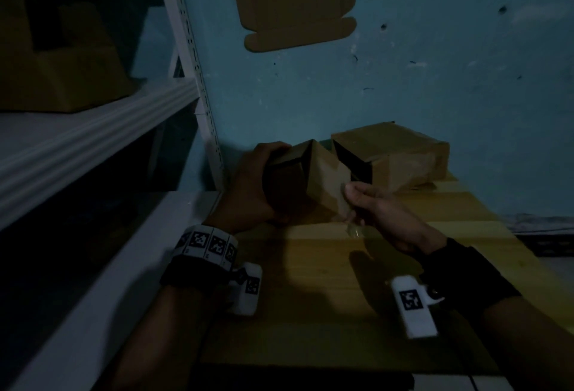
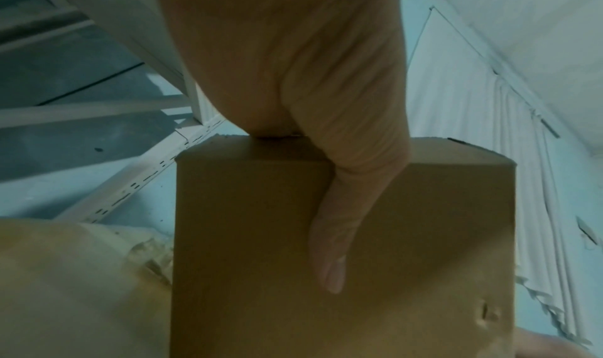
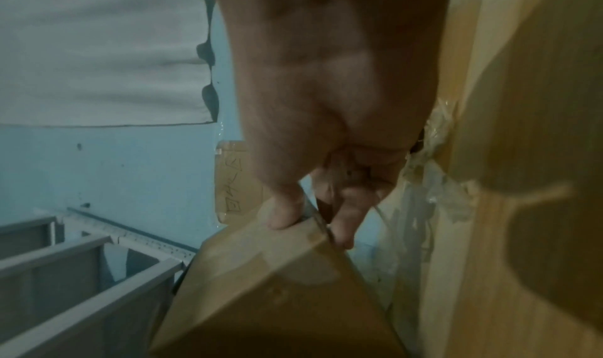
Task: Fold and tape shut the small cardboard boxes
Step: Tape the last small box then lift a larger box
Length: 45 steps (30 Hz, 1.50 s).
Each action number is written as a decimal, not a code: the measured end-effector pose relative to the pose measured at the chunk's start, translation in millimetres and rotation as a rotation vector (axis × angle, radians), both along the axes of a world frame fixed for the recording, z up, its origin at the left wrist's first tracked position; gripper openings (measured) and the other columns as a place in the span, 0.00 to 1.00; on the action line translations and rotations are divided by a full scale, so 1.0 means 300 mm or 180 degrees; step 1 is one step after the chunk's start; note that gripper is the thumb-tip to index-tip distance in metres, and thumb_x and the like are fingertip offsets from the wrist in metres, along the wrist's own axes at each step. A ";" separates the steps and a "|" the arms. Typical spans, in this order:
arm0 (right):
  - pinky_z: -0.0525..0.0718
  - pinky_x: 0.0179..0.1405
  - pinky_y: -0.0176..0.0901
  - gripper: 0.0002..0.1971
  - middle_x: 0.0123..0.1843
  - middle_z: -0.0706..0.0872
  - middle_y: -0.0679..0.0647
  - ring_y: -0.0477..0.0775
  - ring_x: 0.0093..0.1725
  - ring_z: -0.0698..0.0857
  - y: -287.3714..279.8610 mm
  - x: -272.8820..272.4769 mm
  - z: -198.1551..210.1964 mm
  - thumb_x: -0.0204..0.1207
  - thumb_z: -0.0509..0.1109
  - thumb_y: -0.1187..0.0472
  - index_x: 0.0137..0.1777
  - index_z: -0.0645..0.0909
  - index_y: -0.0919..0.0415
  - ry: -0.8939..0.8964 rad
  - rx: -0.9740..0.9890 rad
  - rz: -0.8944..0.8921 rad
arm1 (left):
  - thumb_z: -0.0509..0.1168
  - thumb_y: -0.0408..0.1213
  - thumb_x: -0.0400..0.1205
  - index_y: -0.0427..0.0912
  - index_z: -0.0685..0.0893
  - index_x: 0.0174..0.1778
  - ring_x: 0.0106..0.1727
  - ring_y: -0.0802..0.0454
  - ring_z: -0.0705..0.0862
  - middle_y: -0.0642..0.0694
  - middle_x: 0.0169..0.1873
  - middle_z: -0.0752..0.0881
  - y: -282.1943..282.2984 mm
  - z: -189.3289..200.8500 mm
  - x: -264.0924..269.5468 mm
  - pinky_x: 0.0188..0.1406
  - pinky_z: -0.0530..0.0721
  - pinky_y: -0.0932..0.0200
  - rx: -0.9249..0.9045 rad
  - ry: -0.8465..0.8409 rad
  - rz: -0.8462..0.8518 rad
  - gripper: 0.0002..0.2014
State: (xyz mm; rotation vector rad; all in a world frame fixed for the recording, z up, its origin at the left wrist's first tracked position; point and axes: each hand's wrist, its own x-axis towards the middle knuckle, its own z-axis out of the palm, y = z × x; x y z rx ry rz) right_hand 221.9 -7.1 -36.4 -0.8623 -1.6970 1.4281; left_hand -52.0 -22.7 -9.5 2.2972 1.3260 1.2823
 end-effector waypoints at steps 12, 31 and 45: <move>0.82 0.34 0.31 0.19 0.31 0.88 0.45 0.39 0.30 0.85 0.027 0.027 -0.006 0.89 0.62 0.62 0.37 0.86 0.56 0.0110 -0.0028 -0.0039 | 0.90 0.43 0.49 0.49 0.71 0.76 0.73 0.48 0.77 0.49 0.70 0.77 0.022 -0.008 0.015 0.70 0.79 0.38 -0.0027 -0.0085 -0.0167 0.57; 0.79 0.50 0.51 0.09 0.51 0.86 0.74 0.64 0.51 0.78 0.020 0.019 -0.008 0.82 0.63 0.76 0.55 0.83 0.81 -0.0158 -0.0266 -0.0477 | 0.89 0.38 0.57 0.41 0.70 0.77 0.73 0.52 0.77 0.49 0.71 0.77 0.021 0.006 0.039 0.71 0.78 0.40 0.0025 -0.0265 -0.0394 0.52; 0.72 0.31 0.39 0.21 0.29 0.72 0.50 0.46 0.27 0.72 0.002 0.042 0.048 0.90 0.58 0.52 0.33 0.71 0.57 0.0086 -0.0012 -0.0640 | 0.80 0.49 0.65 0.55 0.73 0.68 0.63 0.42 0.79 0.51 0.62 0.79 0.073 -0.015 -0.026 0.60 0.79 0.38 0.0363 0.0452 0.0288 0.36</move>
